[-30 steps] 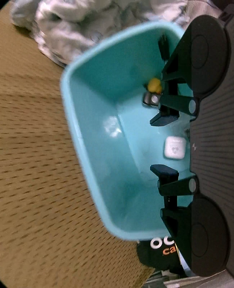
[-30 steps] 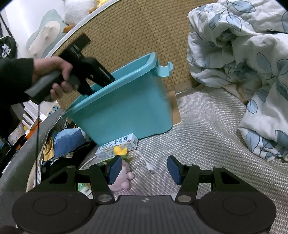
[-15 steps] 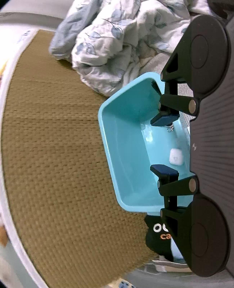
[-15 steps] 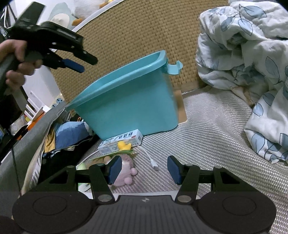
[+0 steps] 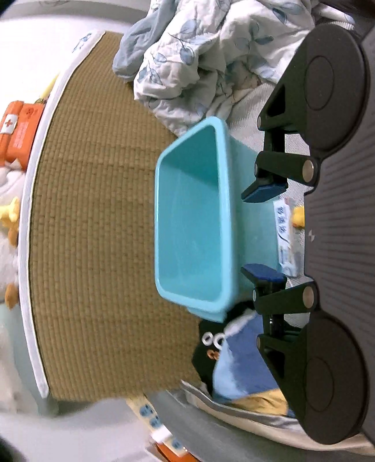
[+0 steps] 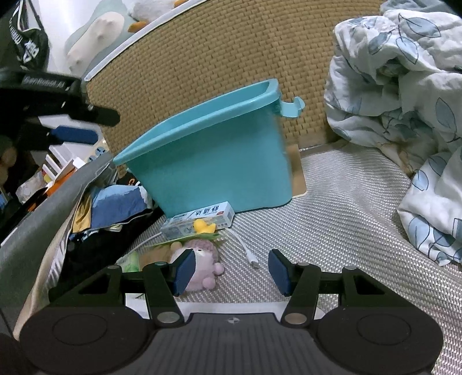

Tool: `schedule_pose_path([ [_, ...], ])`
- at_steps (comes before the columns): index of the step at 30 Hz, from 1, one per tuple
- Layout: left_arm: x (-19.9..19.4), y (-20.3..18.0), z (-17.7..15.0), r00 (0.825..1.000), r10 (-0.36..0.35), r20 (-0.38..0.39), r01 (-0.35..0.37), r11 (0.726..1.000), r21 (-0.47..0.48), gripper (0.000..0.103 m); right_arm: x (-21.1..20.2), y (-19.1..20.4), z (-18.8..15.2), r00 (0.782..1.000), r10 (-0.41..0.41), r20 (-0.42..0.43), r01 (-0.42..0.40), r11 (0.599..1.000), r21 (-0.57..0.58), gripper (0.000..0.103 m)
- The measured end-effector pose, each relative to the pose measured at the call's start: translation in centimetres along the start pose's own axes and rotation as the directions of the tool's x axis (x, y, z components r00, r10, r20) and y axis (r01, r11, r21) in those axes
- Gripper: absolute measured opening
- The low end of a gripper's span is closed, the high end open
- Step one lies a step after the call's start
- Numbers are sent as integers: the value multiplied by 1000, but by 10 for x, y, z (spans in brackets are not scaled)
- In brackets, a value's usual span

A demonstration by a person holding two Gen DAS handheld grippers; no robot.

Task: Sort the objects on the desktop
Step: 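Withdraw the left gripper and move it to the yellow rubber duck, then close the left gripper on the yellow rubber duck and lift it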

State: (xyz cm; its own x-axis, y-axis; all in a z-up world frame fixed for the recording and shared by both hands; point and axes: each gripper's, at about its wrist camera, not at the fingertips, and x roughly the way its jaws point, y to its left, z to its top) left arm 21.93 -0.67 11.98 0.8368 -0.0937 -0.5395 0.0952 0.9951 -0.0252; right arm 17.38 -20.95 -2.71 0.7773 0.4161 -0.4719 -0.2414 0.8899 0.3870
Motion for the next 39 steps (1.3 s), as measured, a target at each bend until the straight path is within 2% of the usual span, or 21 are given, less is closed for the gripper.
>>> schedule_pose_path([
  [4, -10, 3, -37, 999, 37, 7, -37, 998, -53, 51, 1, 2, -2, 1000, 2, -6, -2, 1000, -12, 60],
  [7, -10, 1, -60, 998, 55, -5, -55, 997, -48, 51, 3, 2, -4, 1000, 0, -16, 0, 1000, -17, 60],
  [15, 5, 1, -88, 996, 84, -29, -85, 995, -55, 51, 2, 2, -7, 1000, -31, 2, 31, 998, -48, 60],
  [24, 42, -7, -83, 993, 87, -76, -92, 994, -56, 53, -1, -4, -7, 999, -48, 16, 48, 998, -44, 60],
  [29, 66, -15, -80, 990, 90, -112, -93, 996, -17, 55, -3, -3, -6, 999, -46, 26, 47, 997, -55, 60],
  [33, 83, -15, -76, 986, 59, -157, -72, 994, -77, 55, -4, -4, -4, 998, -45, 39, 47, 997, -53, 60],
  [39, 108, -25, -72, 978, 84, -190, -91, 996, -27, 55, -6, -9, -1, 998, -43, 47, 44, 999, -23, 60],
])
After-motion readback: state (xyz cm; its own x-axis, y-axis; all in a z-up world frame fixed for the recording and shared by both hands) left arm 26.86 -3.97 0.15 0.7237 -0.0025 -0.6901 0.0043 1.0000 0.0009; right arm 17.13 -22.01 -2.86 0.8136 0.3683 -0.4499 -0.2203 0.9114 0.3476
